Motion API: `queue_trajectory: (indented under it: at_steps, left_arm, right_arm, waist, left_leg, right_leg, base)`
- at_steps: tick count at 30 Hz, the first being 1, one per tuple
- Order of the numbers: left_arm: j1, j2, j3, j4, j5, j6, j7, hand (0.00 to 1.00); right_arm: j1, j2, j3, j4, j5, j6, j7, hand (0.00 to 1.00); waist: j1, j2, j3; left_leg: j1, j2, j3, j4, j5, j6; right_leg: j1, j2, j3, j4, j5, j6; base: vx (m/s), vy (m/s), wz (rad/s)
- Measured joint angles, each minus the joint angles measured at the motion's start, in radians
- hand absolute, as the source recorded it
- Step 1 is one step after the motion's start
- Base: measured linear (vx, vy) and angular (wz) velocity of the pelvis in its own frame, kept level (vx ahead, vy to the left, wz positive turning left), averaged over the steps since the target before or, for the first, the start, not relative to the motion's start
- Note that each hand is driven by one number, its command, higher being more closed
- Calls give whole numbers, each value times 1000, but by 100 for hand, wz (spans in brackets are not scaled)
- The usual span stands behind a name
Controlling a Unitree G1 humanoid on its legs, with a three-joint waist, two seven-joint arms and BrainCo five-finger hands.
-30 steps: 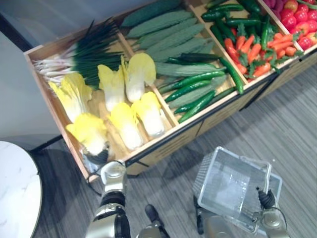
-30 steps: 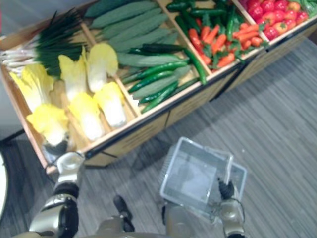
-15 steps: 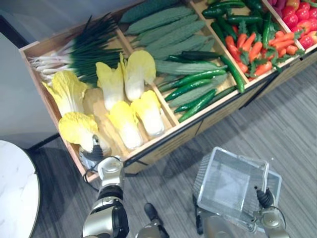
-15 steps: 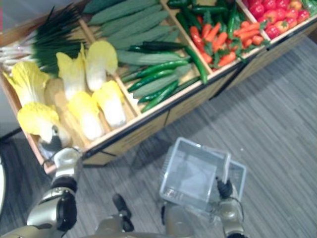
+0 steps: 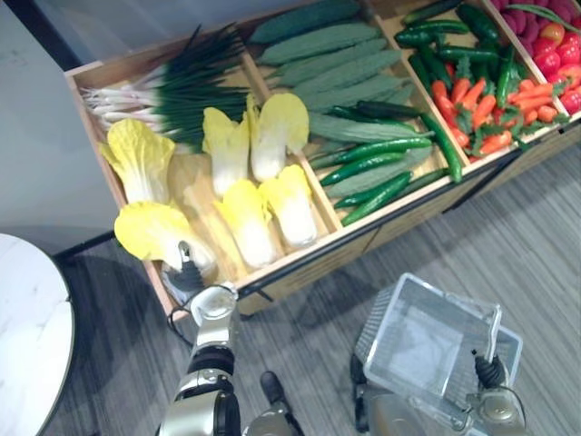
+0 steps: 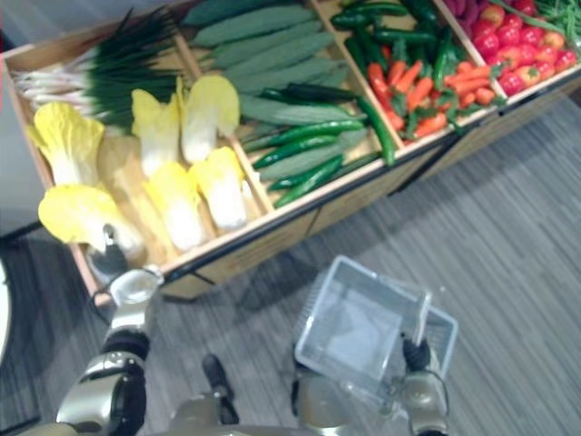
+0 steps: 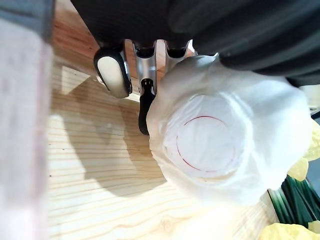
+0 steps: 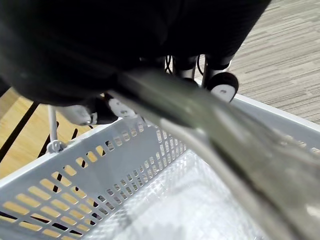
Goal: Pick vegetable in the basket
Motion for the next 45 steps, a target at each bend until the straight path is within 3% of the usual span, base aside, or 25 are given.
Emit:
queue_trajectory:
  at_steps: [12, 14, 25, 33, 37, 40, 43, 45]
  left_arm:
    - [160, -67, -83, -193, 19, 4, -82, 100]
    - [197, -97, -87, -239, 21, 4, -83, 100]
    - [317, -140, -101, -541, 20, 25, -81, 100]
    - [334, -142, -69, -720, 26, 26, -73, 100]
    - [359, -126, -97, -842, 92, 25, -98, 100]
    - [376, -67, -171, -916, 126, 15, -150, 100]
    - [402, 4, -273, -963, 135, -40, -242, 100]
    - [406, 26, -315, -972, 132, -50, -266, 100]
  right_arm:
    - [21, 18, -55, -2, -2, 17, 0, 100]
    - [35, 20, -60, -2, -3, 19, 0, 100]
    - [61, 25, -71, 1, -30, 36, 26, 100]
    - [61, 29, -136, 47, -31, 40, 47, 100]
    - [60, 18, -190, 76, -31, 47, 58, 100]
    - [56, -18, -218, 86, -42, 59, 82, 100]
    - [29, -124, -203, 71, -112, 65, 109, 100]
    - [18, -189, -144, 29, -137, 73, 117, 100]
  waist:
    - [10, 27, -27]
    - [27, 29, -46]
    - [79, 20, -120]
    - [86, 1, -159]
    - [86, -5, -169]
    - [87, -5, -169]
    - [82, -1, -178]
    - [79, 2, -181]
  left_leg:
    - [24, -1, -47, -6, 4, 6]
    - [24, 1, -48, -6, 5, 7]
    - [18, 5, -97, -7, 9, 11]
    - [8, 4, -122, -7, 17, 16]
    - [9, 5, -119, -7, 17, 17]
    - [20, 6, -96, -7, 16, 15]
    - [41, 7, -26, -7, 1, 9]
    - [54, 6, 24, -7, -5, 11]
  right_leg:
    - [45, -14, -52, 19, -19, 6]
    - [48, -13, -61, 19, -21, 4]
    - [74, -23, -104, 19, -26, 4]
    - [78, -24, -125, 19, -25, 4]
    - [79, -23, -121, 19, -23, 6]
    - [77, -19, -98, 19, -18, 13]
    - [53, -11, -18, 17, -6, 33]
    - [37, -4, 34, 16, 8, 38]
  base:
    - [11, 0, 11]
    - [22, -2, 12]
    - [19, 4, 13]
    - [15, 7, 9]
    - [0, 3, -1]
    - [-9, 15, -23]
    - [0, 22, -61]
    - [10, 26, -94]
